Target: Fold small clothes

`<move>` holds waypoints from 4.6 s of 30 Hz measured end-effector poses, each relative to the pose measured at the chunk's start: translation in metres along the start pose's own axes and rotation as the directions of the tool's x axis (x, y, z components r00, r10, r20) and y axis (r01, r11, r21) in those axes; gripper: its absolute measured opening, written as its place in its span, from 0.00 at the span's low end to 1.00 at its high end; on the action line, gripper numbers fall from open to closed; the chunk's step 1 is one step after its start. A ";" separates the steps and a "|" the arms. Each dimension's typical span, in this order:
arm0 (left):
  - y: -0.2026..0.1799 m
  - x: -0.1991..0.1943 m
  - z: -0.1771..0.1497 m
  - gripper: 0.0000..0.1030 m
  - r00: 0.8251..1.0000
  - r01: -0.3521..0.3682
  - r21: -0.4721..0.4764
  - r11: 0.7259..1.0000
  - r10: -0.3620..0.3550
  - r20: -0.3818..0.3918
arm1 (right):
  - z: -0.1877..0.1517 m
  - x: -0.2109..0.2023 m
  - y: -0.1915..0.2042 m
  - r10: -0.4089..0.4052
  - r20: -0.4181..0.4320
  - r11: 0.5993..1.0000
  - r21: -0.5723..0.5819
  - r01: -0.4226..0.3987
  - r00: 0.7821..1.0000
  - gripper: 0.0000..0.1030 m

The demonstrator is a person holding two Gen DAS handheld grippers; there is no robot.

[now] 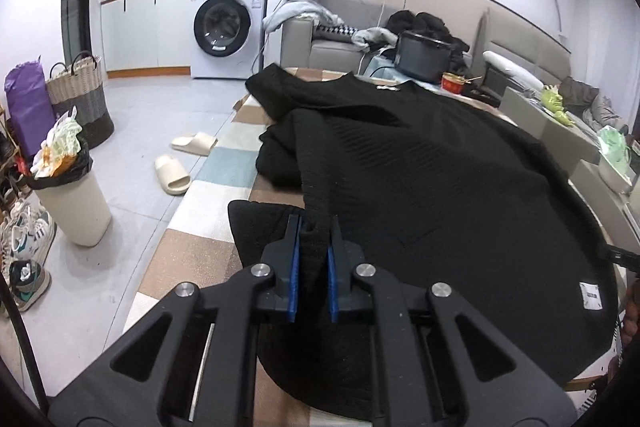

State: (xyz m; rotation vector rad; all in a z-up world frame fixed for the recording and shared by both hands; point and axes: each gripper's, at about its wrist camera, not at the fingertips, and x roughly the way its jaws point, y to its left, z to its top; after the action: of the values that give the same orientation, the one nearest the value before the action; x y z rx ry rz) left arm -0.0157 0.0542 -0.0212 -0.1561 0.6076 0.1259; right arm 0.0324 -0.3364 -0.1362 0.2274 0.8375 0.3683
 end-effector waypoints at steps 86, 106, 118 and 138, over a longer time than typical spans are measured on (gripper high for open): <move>-0.108 0.175 0.118 0.83 0.945 0.004 0.089 0.996 0.025 -0.325 | 0.141 0.052 0.003 -0.089 0.019 0.992 0.086 0.087 0.996 0.89; 0.070 0.125 0.154 0.04 0.979 -0.205 -0.292 0.934 0.188 -0.085 | 0.157 0.073 -0.044 -0.171 -0.041 0.967 0.185 0.176 0.984 0.89; 0.138 0.161 0.112 0.25 0.964 -0.229 -0.424 0.876 0.144 -0.222 | 0.165 0.074 -0.081 -0.138 -0.052 0.905 0.400 0.147 0.989 0.81; 0.146 0.169 0.106 0.25 0.962 -0.232 -0.433 0.871 0.138 -0.236 | 0.200 0.094 -0.108 -0.421 -0.100 0.872 0.228 0.433 0.901 0.10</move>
State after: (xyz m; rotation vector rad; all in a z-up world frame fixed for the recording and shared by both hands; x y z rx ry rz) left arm 0.1577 0.2292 -0.0486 -0.5759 0.7862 0.4477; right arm 0.2659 -0.4070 -0.1067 0.2558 0.9539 -0.1506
